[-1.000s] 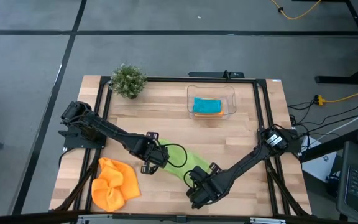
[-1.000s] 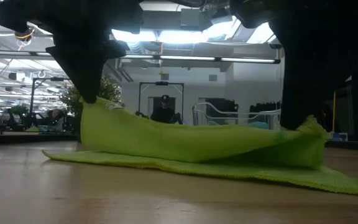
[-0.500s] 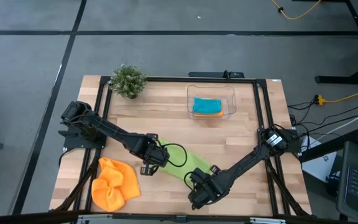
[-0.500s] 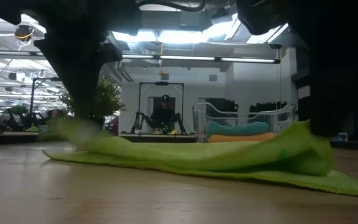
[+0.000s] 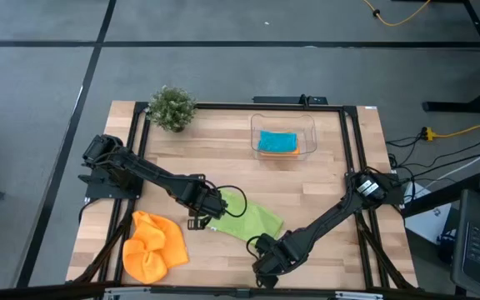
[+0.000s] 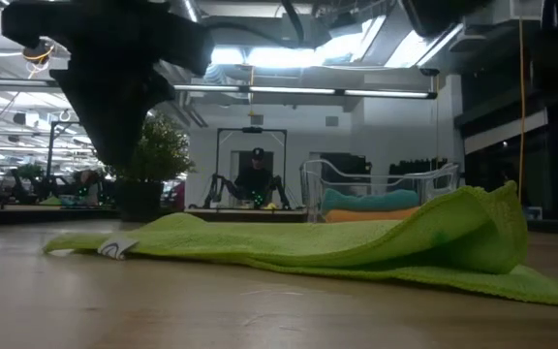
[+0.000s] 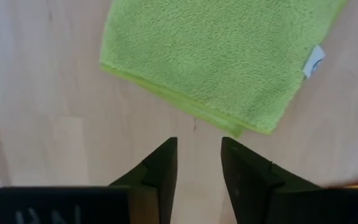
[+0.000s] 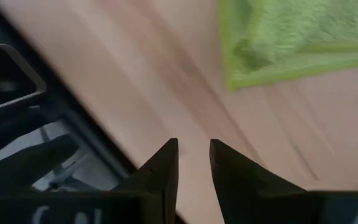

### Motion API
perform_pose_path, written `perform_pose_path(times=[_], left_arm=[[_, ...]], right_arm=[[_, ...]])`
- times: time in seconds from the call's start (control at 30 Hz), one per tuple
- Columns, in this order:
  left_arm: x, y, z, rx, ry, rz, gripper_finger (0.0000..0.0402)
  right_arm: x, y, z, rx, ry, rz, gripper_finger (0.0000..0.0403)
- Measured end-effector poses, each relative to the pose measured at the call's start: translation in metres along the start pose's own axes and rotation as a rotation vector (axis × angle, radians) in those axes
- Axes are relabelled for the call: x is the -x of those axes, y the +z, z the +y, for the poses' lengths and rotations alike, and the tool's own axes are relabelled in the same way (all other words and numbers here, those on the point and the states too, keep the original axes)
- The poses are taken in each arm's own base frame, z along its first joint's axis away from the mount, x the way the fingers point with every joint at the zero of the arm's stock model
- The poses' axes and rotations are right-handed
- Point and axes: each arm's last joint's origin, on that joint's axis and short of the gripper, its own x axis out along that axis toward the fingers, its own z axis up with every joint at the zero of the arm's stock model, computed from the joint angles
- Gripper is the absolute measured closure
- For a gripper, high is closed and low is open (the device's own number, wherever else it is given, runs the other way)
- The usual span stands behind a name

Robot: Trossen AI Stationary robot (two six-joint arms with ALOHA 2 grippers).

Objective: Fold microfiber towels
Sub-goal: Fold the green microfiber cloth

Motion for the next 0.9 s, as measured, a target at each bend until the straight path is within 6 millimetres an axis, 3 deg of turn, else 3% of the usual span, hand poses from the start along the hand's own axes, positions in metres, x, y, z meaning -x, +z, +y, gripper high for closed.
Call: perform_pose_path(times=[0.17,0.37,0.5,0.67,0.9], left_arm=[[-0.001,0.003,0.007,0.001,-0.064,0.028,0.0287],[-0.003,0.013,0.014,0.002,-0.211,0.012,0.0287],[-0.019,0.025,0.009,-0.027,-0.307,-0.071,0.0288],[-0.041,0.024,0.013,-0.015,-0.290,-0.027,0.0288],[-0.067,0.023,0.025,0.014,-0.273,0.008,0.0288]], right_arm=[[0.018,0.003,0.010,0.029,0.041,-0.024,0.0310],[0.045,0.005,0.010,0.069,-0.055,-0.146,0.0313],[0.052,0.008,0.010,0.068,-0.087,-0.246,0.0313],[0.046,0.009,0.010,0.043,-0.085,-0.280,0.0313],[0.007,0.025,-0.005,0.000,-0.088,-0.305,0.0313]])
